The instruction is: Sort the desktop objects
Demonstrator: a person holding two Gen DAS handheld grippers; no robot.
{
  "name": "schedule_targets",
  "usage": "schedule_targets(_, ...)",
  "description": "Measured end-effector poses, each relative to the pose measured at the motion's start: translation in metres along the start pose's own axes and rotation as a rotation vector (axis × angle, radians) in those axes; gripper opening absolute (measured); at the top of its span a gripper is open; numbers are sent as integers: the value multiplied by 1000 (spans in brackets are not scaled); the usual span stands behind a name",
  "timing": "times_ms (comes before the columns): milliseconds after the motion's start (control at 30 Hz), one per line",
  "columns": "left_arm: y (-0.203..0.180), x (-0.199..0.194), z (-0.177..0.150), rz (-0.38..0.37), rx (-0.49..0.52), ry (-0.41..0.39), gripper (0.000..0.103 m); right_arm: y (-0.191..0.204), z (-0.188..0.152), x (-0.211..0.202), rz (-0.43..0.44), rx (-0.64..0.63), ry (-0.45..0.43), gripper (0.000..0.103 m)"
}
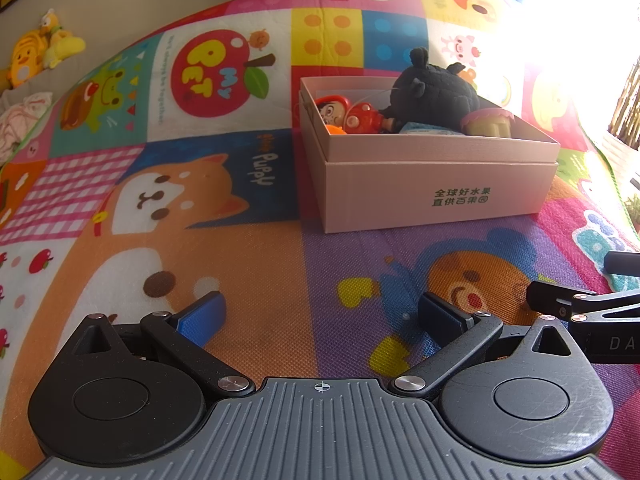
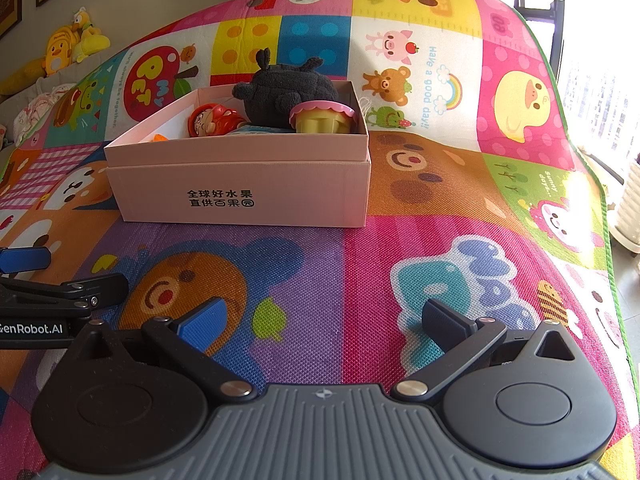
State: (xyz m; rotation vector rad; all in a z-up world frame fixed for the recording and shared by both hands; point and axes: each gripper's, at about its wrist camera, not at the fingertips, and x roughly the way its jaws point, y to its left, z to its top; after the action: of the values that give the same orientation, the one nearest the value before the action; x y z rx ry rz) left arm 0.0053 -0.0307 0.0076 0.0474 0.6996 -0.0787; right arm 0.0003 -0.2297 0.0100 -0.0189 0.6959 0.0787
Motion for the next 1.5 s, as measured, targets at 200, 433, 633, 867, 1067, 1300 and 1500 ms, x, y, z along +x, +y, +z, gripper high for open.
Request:
schedule_targets(200, 0, 0, 0, 0, 0, 0, 103, 1, 0, 0, 0, 0, 0, 103)
schedule_targets(433, 0, 0, 0, 0, 1, 0, 103, 1, 0, 0, 0, 0, 0, 103)
schedule_targets(633, 0, 0, 0, -1, -1, 0, 103, 1, -1, 0, 0, 0, 0, 103)
schedule_targets(867, -1, 0, 0, 5, 5, -1, 103, 1, 0, 0, 0, 0, 0, 103)
schedule_targets(1067, 2, -2, 2, -12, 7, 21, 103, 1, 0, 0, 0, 0, 0, 103)
schedule_targets(1300, 18, -10, 2, -3, -26, 79, 103, 1, 0, 0, 0, 0, 0, 103)
schedule_targets(1500, 13, -17, -4, 48, -48, 76, 103, 1, 0, 0, 0, 0, 0, 103)
